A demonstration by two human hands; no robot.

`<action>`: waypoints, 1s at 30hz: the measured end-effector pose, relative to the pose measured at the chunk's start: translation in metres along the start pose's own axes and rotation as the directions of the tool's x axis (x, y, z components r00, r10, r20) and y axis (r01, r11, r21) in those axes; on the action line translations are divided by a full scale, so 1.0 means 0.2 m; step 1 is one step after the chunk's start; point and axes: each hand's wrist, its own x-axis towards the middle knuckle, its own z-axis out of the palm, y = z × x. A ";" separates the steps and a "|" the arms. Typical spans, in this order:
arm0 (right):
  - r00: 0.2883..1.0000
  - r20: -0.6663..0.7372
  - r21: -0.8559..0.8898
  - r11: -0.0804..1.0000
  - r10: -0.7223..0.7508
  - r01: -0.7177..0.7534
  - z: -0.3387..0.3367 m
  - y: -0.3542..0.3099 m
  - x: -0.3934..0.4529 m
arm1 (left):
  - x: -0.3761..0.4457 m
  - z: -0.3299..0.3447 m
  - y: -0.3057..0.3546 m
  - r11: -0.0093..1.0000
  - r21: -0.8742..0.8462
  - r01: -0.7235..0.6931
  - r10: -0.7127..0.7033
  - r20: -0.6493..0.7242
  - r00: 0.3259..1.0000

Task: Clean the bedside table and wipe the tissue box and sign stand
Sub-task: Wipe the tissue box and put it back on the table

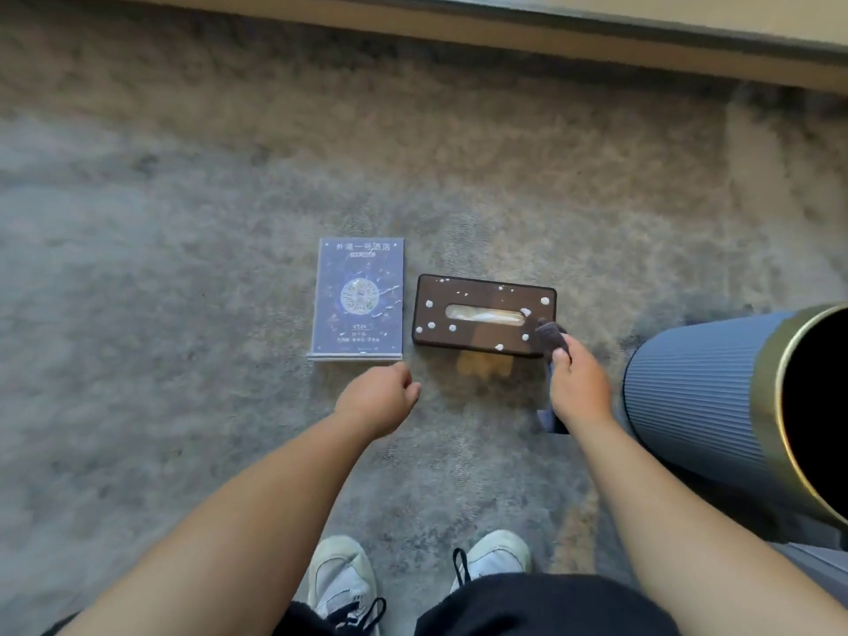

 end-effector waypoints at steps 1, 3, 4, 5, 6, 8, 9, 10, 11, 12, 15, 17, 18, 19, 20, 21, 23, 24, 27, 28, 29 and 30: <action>1.000 -0.025 0.005 1.000 0.002 -0.002 0.03 0.03 0.03 | 0.06 -0.01 0.01 1.000 0.002 -0.013 0.013 -0.020 1.000; 0.996 -0.089 0.018 1.000 0.021 -0.020 0.07 0.06 0.09 | 0.18 -0.04 0.02 0.998 -0.067 0.017 -0.023 -0.088 0.996; 0.993 -0.117 0.029 0.999 0.027 -0.024 0.09 0.07 0.11 | 0.23 -0.04 0.02 0.989 -0.137 0.051 -0.069 -0.130 0.989; 0.990 -0.137 0.040 0.999 0.027 -0.021 0.11 0.08 0.13 | 0.27 -0.03 0.02 0.974 -0.209 0.088 -0.126 -0.172 0.977; 0.989 -0.149 0.049 0.999 0.021 -0.014 0.12 0.09 0.15 | 0.30 -0.01 0.03 0.956 -0.270 0.112 -0.173 -0.213 0.961; 0.988 -0.155 0.057 0.998 0.005 0.003 0.14 0.11 0.20 | 0.36 0.03 0.04 0.928 -0.353 0.122 -0.223 -0.263 0.939; 0.989 -0.151 0.067 0.998 0.001 0.009 0.15 0.12 0.22 | 0.38 0.04 0.04 0.910 -0.395 0.124 -0.244 -0.268 0.932; 0.989 -0.147 0.092 0.996 0.001 0.012 0.16 0.13 0.24 | 0.41 0.04 0.05 0.888 -0.444 0.123 -0.259 -0.260 0.930; 0.990 -0.141 0.135 0.991 0.014 0.006 0.16 0.14 0.26 | 0.43 0.04 0.07 0.862 -0.493 0.114 -0.261 -0.241 0.935; 0.991 -0.129 0.193 0.981 0.044 -0.018 0.16 0.15 0.27 | 0.45 0.04 0.08 0.832 -0.547 0.097 -0.251 -0.215 0.944; 0.982 -0.058 0.358 0.922 0.179 -0.147 0.16 0.17 0.32 | 0.49 0.05 0.12 0.687 -0.721 0.086 -0.247 -0.120 0.962; 0.973 -0.030 0.390 0.899 0.227 -0.198 0.17 0.17 0.34 | 0.50 0.06 0.11 0.620 -0.777 0.105 -0.272 -0.087 0.958; 0.971 -0.028 0.401 0.893 0.236 -0.206 0.17 0.16 0.34 | 0.50 0.06 0.11 0.614 -0.781 0.114 -0.275 -0.077 0.958; 0.970 -0.028 0.415 0.886 0.241 -0.208 0.16 0.16 0.35 | 0.50 0.05 0.10 0.614 -0.780 0.119 -0.270 -0.066 0.961; 0.970 -0.028 0.429 0.879 0.242 -0.207 0.16 0.16 0.36 | 0.50 0.05 0.09 0.608 -0.785 0.116 -0.258 -0.058 0.964; 0.971 -0.029 0.439 0.876 0.239 -0.202 0.15 0.16 0.36 | 0.50 0.05 0.09 0.593 -0.798 0.108 -0.245 -0.050 0.968; 0.973 -0.021 0.456 0.868 0.229 -0.194 0.13 0.16 0.37 | 0.49 0.03 0.10 0.530 -0.843 0.096 -0.224 -0.030 0.974; 0.974 -0.012 0.460 0.866 0.226 -0.195 0.12 0.17 0.38 | 0.48 0.02 0.10 0.490 -0.866 0.102 -0.216 -0.007 0.976; 0.975 0.012 0.449 0.870 0.222 -0.204 0.07 0.16 0.41 | 0.47 0.00 0.10 0.399 -0.910 0.112 -0.158 0.053 0.986; 0.975 0.025 0.449 0.869 0.222 -0.209 0.04 0.15 0.42 | 0.46 -0.01 0.10 0.358 -0.927 0.111 -0.134 0.066 0.989; 0.975 0.027 0.433 0.877 0.219 -0.209 0.02 0.14 0.42 | 0.45 -0.01 0.10 0.307 -0.945 0.112 -0.109 0.082 0.991; 0.980 0.008 0.381 0.906 0.198 -0.187 -0.02 0.12 0.43 | 0.43 -0.02 0.10 0.253 -0.960 0.118 -0.083 0.100 0.992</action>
